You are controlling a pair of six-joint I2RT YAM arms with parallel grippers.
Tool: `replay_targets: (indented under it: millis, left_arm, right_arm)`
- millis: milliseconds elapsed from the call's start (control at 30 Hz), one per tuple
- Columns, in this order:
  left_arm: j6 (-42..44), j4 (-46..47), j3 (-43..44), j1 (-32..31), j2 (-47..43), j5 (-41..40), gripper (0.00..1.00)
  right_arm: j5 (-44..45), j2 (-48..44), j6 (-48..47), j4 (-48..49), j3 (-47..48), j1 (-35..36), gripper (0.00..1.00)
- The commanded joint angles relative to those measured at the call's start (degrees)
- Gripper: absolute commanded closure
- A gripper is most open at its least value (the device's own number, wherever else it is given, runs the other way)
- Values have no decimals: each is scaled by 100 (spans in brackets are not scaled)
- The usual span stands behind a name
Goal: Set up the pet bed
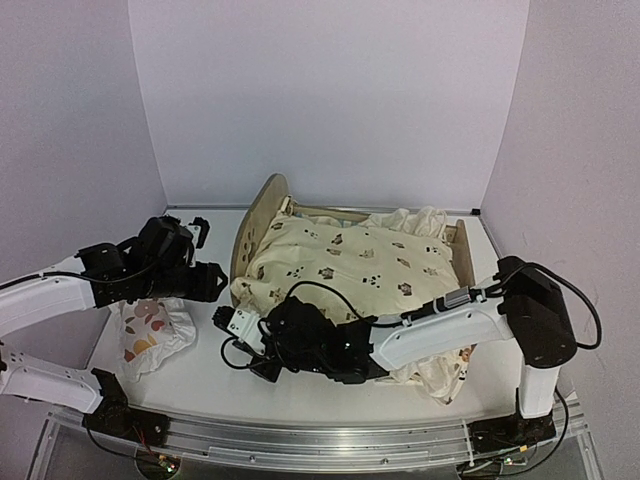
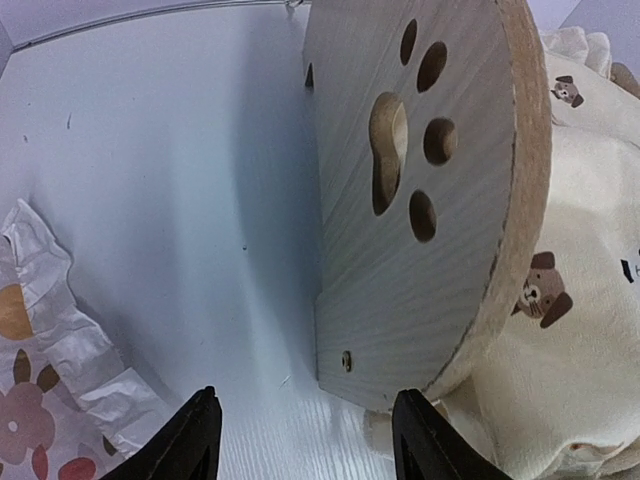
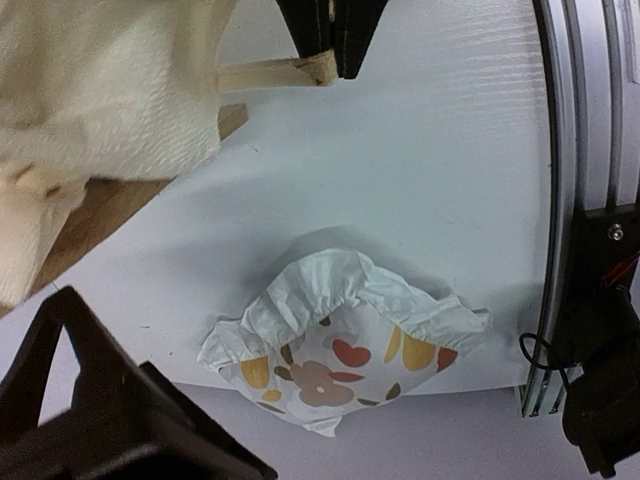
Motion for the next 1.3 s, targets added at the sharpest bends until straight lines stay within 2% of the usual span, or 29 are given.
replay_targets:
  millis: [0, 200, 367, 700, 867, 1133, 1267]
  left_arm:
    - [189, 157, 308, -58, -125, 178, 37]
    - [893, -109, 1265, -63, 133, 110, 37]
    - [1603, -34, 2323, -75, 643, 431, 39]
    - [2348, -50, 4014, -279, 2445, 719, 39]
    - [2440, -475, 4771, -330, 3626, 521, 28]
    - [2064, -1449, 6040, -349, 5298, -86, 17]
    - [1765, -1809, 6539, -339, 5939, -461, 14]
  right_arm:
    - [-458, -108, 45, -408, 94, 132, 100]
    - [-249, 132, 488, 39, -561, 131, 100]
    - [-147, 379, 771, 379, -825, 132, 100]
    - [-241, 733, 985, 481, -820, 130, 100]
    - [-248, 767, 1053, 631, -960, 132, 100]
    - [-374, 733, 1287, 971, -1266, 132, 100]
    - [-453, 732, 1363, 1132, -1383, 132, 100]
